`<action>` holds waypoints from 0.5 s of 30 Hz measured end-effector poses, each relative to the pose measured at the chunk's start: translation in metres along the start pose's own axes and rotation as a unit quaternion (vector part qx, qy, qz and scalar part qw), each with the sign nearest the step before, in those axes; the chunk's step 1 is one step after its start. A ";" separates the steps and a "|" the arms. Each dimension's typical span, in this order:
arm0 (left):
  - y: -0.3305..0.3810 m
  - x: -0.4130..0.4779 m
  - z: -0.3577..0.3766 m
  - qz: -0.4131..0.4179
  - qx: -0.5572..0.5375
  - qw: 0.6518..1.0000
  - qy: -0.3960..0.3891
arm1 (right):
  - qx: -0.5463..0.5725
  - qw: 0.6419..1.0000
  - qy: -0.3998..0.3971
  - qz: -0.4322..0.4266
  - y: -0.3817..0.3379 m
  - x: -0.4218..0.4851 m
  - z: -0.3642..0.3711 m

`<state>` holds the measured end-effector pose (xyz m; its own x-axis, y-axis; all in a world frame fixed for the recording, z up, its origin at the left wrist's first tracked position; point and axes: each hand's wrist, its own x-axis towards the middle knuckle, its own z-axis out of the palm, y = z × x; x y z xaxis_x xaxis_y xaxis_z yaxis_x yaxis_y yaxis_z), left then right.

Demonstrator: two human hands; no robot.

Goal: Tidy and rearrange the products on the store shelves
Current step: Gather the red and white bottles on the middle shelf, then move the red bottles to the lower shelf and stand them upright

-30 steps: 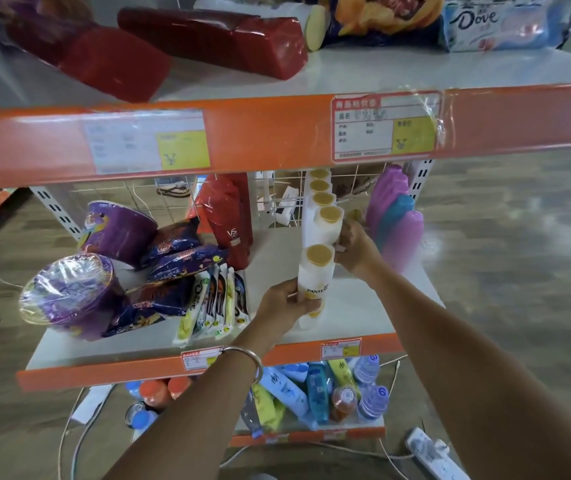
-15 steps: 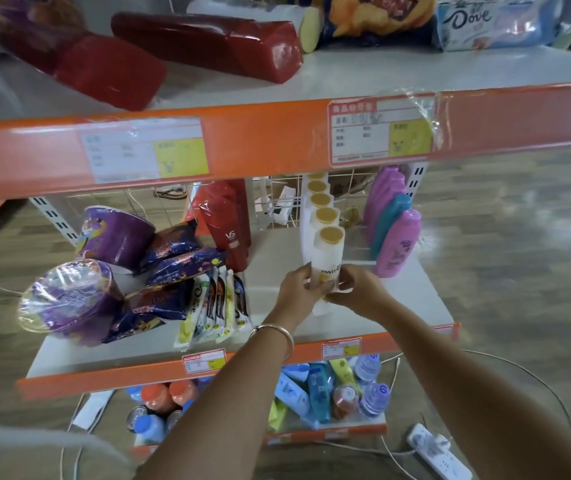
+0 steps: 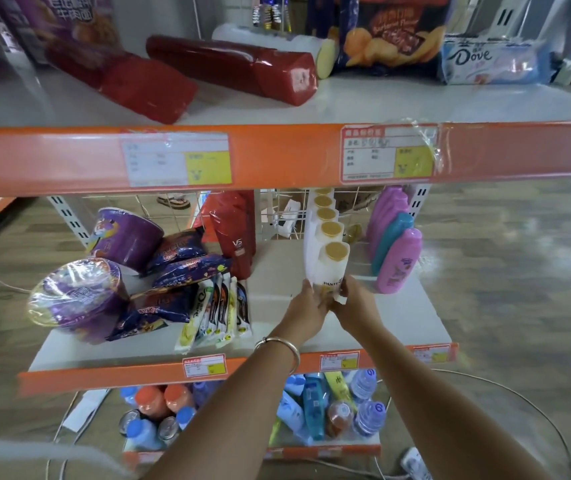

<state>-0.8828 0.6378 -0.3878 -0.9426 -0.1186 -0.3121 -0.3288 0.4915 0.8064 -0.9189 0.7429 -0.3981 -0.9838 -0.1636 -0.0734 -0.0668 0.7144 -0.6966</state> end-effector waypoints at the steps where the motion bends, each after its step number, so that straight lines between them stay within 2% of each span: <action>1: 0.001 -0.006 -0.002 -0.015 0.006 1.000 -0.013 | -0.011 1.000 -0.011 0.006 0.000 -0.003 -0.001; 4: -0.002 -0.023 -0.016 -0.047 0.037 0.997 -0.037 | -0.041 0.997 -0.043 0.039 -0.003 -0.015 -0.009; 6: 0.003 -0.039 -0.035 -0.070 0.059 0.995 -0.044 | -0.099 0.991 -0.081 0.049 -0.013 -0.026 -0.017; 10: 0.026 -0.083 -0.079 -0.088 0.094 0.990 -0.059 | -0.232 0.954 -0.187 0.032 -0.049 -0.051 -0.041; 15: 0.053 -0.149 -0.122 -0.115 0.172 0.974 -0.095 | -0.281 0.924 -0.261 -0.003 -0.100 -0.090 -0.074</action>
<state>-0.7669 0.5758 -0.2376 -0.8079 -0.1128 -0.5784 -0.4599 0.7343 0.4992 -0.8362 0.7366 -0.2691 -0.7789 -0.3700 -0.5065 -0.2921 0.9285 -0.2291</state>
